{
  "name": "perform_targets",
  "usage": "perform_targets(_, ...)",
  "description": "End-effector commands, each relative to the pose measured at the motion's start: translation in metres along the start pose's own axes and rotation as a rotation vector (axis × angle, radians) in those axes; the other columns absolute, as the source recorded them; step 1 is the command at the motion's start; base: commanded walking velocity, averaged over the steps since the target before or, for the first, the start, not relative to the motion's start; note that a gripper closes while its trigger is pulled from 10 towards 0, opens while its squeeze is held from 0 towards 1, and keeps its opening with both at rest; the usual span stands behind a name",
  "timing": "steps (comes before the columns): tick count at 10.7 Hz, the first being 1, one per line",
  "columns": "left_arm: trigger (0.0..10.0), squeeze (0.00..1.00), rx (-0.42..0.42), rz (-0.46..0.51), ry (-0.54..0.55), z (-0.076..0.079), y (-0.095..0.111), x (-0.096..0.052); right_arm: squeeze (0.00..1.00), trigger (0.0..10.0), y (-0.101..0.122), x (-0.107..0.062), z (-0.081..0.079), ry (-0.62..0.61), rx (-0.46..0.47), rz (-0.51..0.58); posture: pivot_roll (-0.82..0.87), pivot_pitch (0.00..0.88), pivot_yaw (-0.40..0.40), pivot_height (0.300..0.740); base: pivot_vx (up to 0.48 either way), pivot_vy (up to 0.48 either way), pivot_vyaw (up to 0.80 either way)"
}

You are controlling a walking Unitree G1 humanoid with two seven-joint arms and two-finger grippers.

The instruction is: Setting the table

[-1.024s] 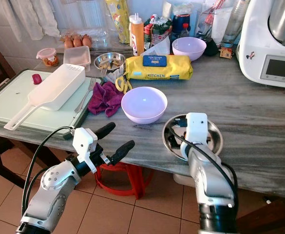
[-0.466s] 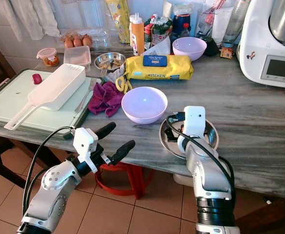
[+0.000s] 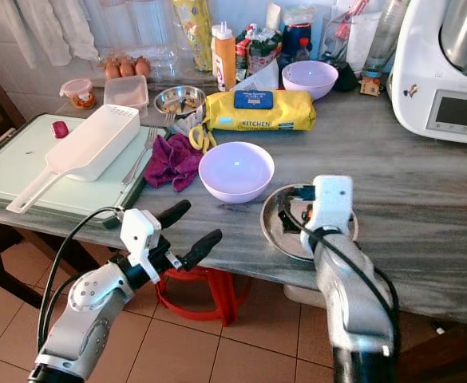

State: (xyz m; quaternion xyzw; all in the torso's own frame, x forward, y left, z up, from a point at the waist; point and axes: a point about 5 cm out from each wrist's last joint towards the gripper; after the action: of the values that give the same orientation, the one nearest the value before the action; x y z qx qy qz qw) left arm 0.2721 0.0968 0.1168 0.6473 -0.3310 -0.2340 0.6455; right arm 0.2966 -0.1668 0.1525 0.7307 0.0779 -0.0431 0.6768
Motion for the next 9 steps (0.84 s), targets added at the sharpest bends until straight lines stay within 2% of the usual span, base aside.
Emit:
perform_targets(1,10.0,0.0,0.007,-0.012,-0.01,-0.003,-0.001,-0.002,1.0,10.0,0.005,-0.005,-0.003,0.006,-0.028,0.044,-0.23,0.095,0.071,0.74,0.0,0.0,0.0)
perform_targets(3,10.0,0.0,0.013,-0.045,0.007,-0.009,-0.007,-0.006,1.0,10.0,0.014,-0.009,-0.006,0.003,-0.016,0.129,-0.23,0.094,0.075,0.74,0.0,0.0,0.0)
perform_targets(4,10.0,0.0,0.033,-0.08,0.06,-0.014,-0.015,-0.009,1.0,10.0,0.026,-0.011,-0.01,0.018,-0.016,0.209,-0.23,0.092,0.079,0.74,0.0,0.0,0.0)
perform_targets(5,10.0,0.0,0.041,-0.093,0.131,-0.02,-0.019,-0.012,0.89,10.0,0.03,-0.013,-0.01,0.015,-0.036,0.246,-0.23,0.093,0.077,0.74,0.0,0.0,0.0)
perform_targets(6,10.0,0.0,0.057,-0.101,0.195,-0.026,-0.021,-0.014,0.57,10.0,0.031,-0.014,-0.009,0.016,-0.037,0.26,-0.23,0.092,0.075,0.74,0.0,0.0,0.0)
perform_targets(7,10.0,0.0,0.071,-0.08,0.286,-0.035,-0.017,-0.016,0.0,10.0,0.031,-0.016,-0.011,0.026,-0.053,0.278,-0.22,0.091,0.074,0.74,0.0,0.0,0.0)
perform_targets(9,10.0,0.0,0.067,-0.014,0.44,-0.051,-0.001,-0.017,0.0,10.0,0.032,-0.016,-0.017,0.043,-0.085,0.31,-0.21,0.082,0.073,0.74,0.0,0.0,0.0)
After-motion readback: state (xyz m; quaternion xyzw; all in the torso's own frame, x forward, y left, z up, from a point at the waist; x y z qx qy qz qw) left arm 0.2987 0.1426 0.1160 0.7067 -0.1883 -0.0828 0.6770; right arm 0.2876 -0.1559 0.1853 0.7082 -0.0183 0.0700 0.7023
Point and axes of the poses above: a point about 5 cm out from each wrist's last joint towards the gripper, its own x axis pointing out of the wrist towards the gripper, its own y axis along the axis of the wrist's last joint, z = x × y, and after that the axes turned 2 degrees about x, right-handed
